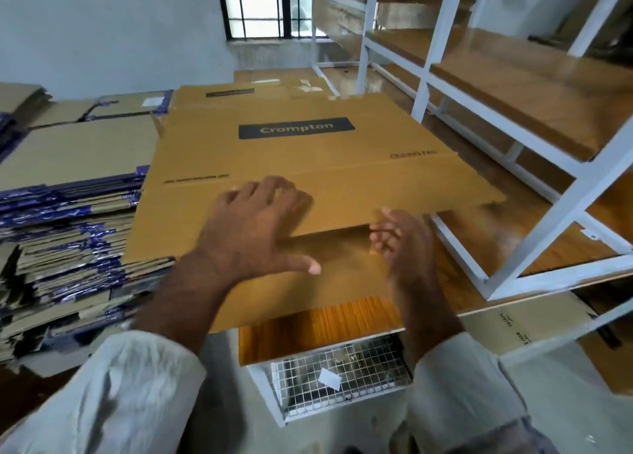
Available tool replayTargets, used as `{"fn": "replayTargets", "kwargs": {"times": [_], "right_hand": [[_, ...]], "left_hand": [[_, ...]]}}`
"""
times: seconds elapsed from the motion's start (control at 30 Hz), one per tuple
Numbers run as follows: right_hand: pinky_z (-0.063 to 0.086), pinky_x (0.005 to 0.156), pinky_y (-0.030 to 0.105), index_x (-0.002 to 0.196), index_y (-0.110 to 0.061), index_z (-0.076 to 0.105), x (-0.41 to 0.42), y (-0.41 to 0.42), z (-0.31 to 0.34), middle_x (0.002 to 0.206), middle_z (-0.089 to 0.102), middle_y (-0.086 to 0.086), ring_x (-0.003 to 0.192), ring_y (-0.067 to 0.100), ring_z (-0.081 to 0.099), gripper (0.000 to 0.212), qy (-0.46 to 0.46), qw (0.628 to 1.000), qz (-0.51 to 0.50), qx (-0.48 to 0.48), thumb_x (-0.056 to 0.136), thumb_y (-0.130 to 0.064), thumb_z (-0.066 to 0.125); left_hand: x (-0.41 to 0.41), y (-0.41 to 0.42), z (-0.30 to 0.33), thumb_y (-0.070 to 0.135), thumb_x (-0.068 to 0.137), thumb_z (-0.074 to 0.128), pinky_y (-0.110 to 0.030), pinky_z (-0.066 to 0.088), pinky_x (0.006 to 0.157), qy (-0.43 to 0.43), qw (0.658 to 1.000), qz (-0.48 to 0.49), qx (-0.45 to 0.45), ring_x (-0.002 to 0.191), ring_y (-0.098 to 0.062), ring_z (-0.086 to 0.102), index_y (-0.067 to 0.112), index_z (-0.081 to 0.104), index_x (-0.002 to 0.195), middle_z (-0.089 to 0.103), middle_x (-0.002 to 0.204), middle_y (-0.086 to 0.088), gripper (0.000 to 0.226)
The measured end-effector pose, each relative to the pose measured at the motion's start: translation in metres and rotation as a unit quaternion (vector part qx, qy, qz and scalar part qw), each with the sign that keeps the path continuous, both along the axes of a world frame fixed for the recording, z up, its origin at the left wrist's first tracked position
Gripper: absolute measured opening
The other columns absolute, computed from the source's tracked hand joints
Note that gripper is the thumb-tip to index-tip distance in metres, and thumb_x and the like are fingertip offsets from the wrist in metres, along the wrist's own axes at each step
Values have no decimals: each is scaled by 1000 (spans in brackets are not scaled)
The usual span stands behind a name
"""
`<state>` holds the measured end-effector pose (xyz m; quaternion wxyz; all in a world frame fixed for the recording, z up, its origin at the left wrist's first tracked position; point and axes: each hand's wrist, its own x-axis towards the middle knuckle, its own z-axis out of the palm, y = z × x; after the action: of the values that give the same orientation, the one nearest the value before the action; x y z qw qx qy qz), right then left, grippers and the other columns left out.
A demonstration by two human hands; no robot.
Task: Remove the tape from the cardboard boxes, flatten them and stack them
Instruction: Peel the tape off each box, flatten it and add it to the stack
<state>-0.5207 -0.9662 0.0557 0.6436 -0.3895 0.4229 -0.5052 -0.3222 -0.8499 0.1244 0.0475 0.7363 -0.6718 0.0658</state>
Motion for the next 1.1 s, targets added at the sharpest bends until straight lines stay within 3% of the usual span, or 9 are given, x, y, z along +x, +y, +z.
{"fn": "replayTargets", "kwargs": {"times": [0.1, 0.2, 0.33, 0.47, 0.57, 0.63, 0.77, 0.9, 1.1], "right_hand": [[50, 61, 27, 97, -11, 64, 2, -3, 42, 72, 74, 0, 63, 14, 64, 9, 36, 997, -7, -72, 99, -21, 64], [51, 67, 32, 109, -11, 64, 5, -4, 64, 91, 77, 4, 70, 14, 66, 20, 88, 980, 21, -178, 97, -27, 66], [53, 67, 27, 116, -19, 62, 11, -16, 83, 99, 75, 1, 79, 12, 70, 23, 151, 957, 2, -248, 95, -26, 69], [50, 64, 19, 113, -23, 64, 17, -38, 85, 98, 74, -3, 79, 8, 71, 19, 212, 941, 32, -263, 95, -27, 71], [56, 73, 29, 113, -25, 66, 22, -58, 61, 104, 73, -6, 90, 12, 71, 22, 295, 919, 82, -248, 93, -30, 73], [59, 89, 42, 127, -23, 64, 25, -68, 42, 122, 70, -2, 104, 17, 68, 36, 348, 903, 110, -228, 92, -31, 73], [48, 108, 41, 158, -20, 35, 28, -80, 14, 155, 48, 8, 132, 22, 55, 74, 402, 882, 169, -181, 95, -33, 72], [35, 120, 50, 165, -29, 5, 28, -93, -9, 171, 17, 3, 153, 27, 30, 101, 387, 890, 219, -104, 92, -41, 74], [35, 120, 53, 164, -29, 3, 9, -96, -33, 171, 18, 5, 154, 31, 28, 106, 380, 913, 103, -105, 89, -44, 76]], "left_hand": [[-17, -6, 12, 53, 97, 55, -45, 49, 94, -48, 994, 31, -89, 121, -25, 55, 29, 48, 140, 54, 136, -1, 50], [-12, -16, 32, 38, 99, 58, -45, 49, 85, -74, 971, 69, -217, 100, -27, 64, 24, 68, 114, 68, 108, -1, 23], [3, -37, 34, 40, 100, 58, -55, 41, 99, -106, 933, 73, -336, 97, -31, 66, 18, 69, 105, 74, 99, -4, 24], [17, -63, 40, 42, 102, 41, -48, 37, 91, -88, 938, 70, -328, 86, -30, 63, 19, 61, 106, 71, 93, -3, 31], [34, -81, 62, 45, 103, 37, -52, 33, 95, -52, 959, 79, -268, 88, -31, 64, 21, 60, 104, 71, 92, -3, 33], [44, -91, 74, 47, 104, 37, -53, 31, 99, -14, 971, 86, -225, 94, -31, 65, 23, 60, 109, 71, 97, -5, 34], [45, -100, 75, 50, 102, 41, -49, 29, 97, -19, 973, 78, -218, 92, -29, 62, 20, 59, 112, 70, 98, -4, 36], [22, -88, 63, 56, 94, 55, -49, 33, 96, -77, 968, 93, -220, 99, -30, 64, 23, 58, 119, 70, 106, -2, 41], [10, -73, 49, 61, 94, 51, -54, 36, 95, -85, 954, 130, -256, 96, -34, 63, 16, 65, 114, 71, 103, -11, 52]]}}
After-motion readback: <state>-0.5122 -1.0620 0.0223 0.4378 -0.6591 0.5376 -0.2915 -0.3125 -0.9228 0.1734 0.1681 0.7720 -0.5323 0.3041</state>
